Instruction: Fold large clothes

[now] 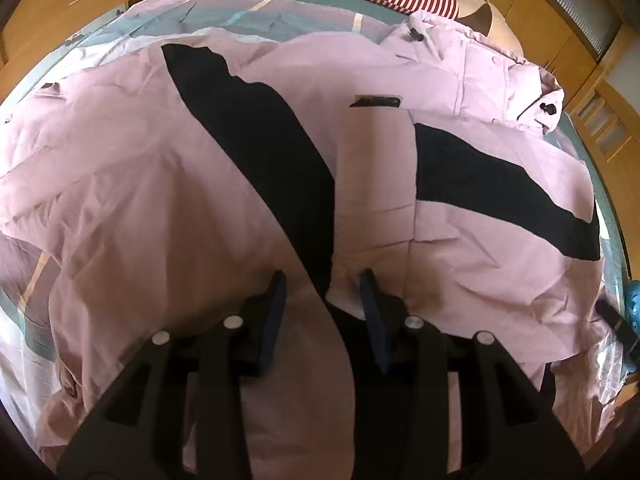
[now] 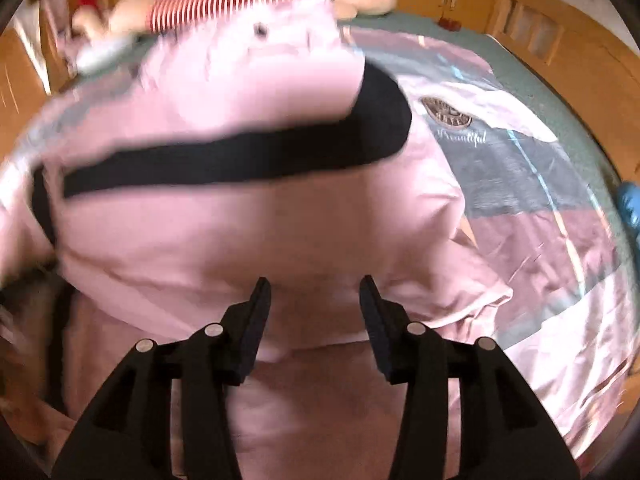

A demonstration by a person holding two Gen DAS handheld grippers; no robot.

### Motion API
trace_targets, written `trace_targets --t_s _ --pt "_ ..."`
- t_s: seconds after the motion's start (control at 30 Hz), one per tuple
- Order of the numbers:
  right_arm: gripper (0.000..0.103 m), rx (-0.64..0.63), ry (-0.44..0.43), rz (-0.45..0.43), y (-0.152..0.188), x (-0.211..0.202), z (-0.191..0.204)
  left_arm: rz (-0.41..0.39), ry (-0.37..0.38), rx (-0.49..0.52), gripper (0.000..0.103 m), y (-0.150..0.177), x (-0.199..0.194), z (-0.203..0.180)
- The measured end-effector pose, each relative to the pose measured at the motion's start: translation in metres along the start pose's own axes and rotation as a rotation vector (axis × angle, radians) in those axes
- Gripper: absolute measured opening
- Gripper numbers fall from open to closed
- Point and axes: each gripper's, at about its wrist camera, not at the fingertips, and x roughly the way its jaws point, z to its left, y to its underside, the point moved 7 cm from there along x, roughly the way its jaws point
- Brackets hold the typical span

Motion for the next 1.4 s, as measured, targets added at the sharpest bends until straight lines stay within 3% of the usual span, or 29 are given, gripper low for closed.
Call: trace_targets --t_s 0.1,0.2,0.27,0.37,0.5,0.57,0.67,0.77,0.87,0.97,1.07,1.13,1.2,1.3,1.4 --pt "0.052 0.057 0.003 -0.051 -0.024 -0.013 0.012 -0.029 -0.011 0.013 0.032 -0.003 -0.017 -0.005" --pt "0.054 0.031 0.102 0.099 -0.032 0.022 0.019 -0.092 0.031 0.050 0.032 -0.013 -0.038 -0.016" --pt "0.055 0.037 0.121 0.189 -0.025 0.046 0.021 -0.077 0.057 0.064 0.032 -0.013 -0.035 -0.020" --pt "0.055 0.043 0.139 0.182 -0.025 0.045 0.026 -0.004 0.055 0.079 0.033 -0.004 -0.012 -0.022" --pt "0.055 0.085 0.080 0.079 -0.039 0.026 0.033 0.020 0.037 0.055 0.049 -0.001 0.001 -0.016" --pt "0.055 0.097 0.068 0.076 -0.048 0.028 0.035 0.035 0.063 0.030 0.049 -0.002 0.004 -0.012" --pt "0.056 0.111 0.099 0.182 -0.045 0.056 0.033 0.035 0.080 0.023 0.047 0.000 0.001 -0.009" --pt "0.058 0.112 0.120 0.197 -0.043 0.071 0.034 0.036 0.137 -0.005 0.031 -0.002 -0.022 -0.010" --pt "0.058 0.082 0.132 0.202 -0.044 0.064 0.037 -0.018 0.163 -0.021 0.033 -0.009 -0.052 -0.006" --pt "0.058 0.089 0.068 0.170 -0.040 0.044 0.037 -0.064 0.169 -0.058 0.042 -0.012 -0.085 0.017" --pt "0.059 0.089 0.021 0.135 -0.028 0.021 0.032 -0.041 0.131 -0.124 0.042 -0.020 -0.106 0.058" --pt "0.059 0.094 -0.007 0.134 -0.016 0.010 0.029 -0.032 0.122 -0.187 0.050 -0.027 -0.116 0.090" --pt "0.059 0.107 -0.040 0.136 -0.006 0.002 0.033 -0.035 0.095 -0.257 0.067 -0.038 -0.123 0.125" --pt "0.059 0.141 -0.109 0.147 0.006 -0.008 0.044 -0.059 0.024 -0.339 0.085 -0.050 -0.134 0.180" --pt "0.059 0.129 -0.156 0.141 0.007 -0.018 0.065 -0.090 -0.074 -0.420 0.088 -0.056 -0.137 0.245"
